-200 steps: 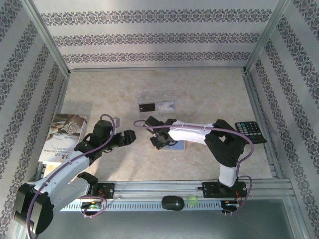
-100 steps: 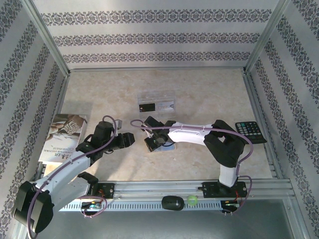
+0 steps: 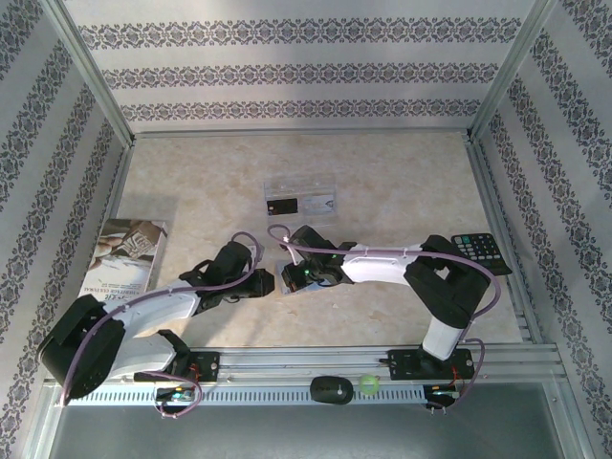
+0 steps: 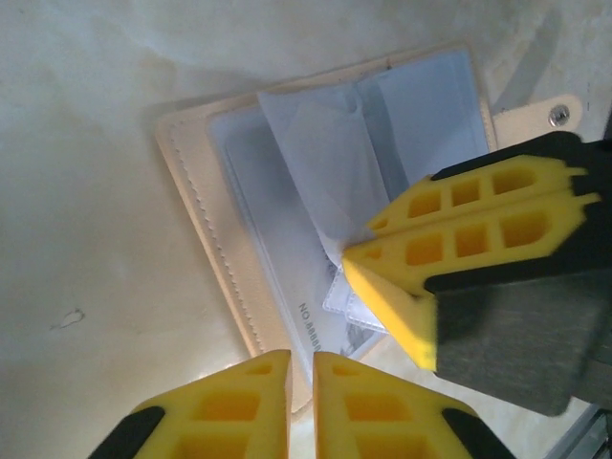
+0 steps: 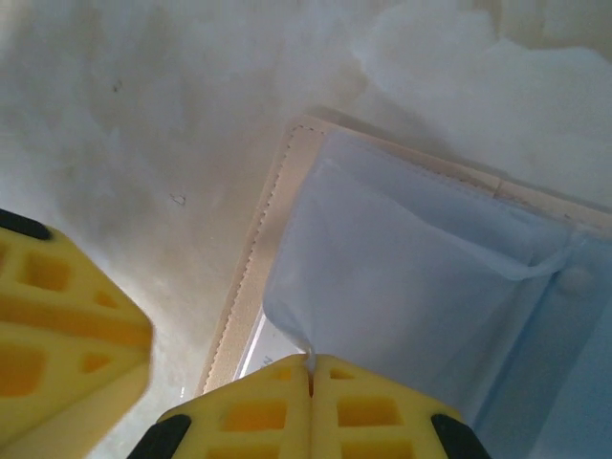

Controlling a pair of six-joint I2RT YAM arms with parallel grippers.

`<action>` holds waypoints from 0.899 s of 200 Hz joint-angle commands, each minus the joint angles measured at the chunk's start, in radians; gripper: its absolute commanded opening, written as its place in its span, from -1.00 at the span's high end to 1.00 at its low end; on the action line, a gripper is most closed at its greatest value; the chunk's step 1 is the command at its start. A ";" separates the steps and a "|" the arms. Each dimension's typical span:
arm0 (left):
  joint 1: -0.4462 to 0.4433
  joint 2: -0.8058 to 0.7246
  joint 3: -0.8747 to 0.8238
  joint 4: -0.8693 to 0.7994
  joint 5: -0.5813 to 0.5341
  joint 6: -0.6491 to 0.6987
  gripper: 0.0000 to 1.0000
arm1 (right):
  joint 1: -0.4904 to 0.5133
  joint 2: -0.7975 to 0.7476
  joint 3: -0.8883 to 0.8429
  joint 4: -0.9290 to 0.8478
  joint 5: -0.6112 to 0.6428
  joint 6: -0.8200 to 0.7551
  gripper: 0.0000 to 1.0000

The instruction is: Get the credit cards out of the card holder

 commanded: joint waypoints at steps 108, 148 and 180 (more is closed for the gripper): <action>-0.031 0.106 0.008 0.180 -0.088 -0.111 1.00 | -0.017 -0.088 -0.139 0.247 -0.014 0.158 1.00; -0.042 0.146 0.014 0.142 -0.123 -0.136 1.00 | -0.017 -0.084 -0.146 0.263 -0.015 0.169 1.00; -0.048 0.152 0.018 0.131 -0.122 -0.138 1.00 | -0.016 -0.083 -0.148 0.264 -0.013 0.170 1.00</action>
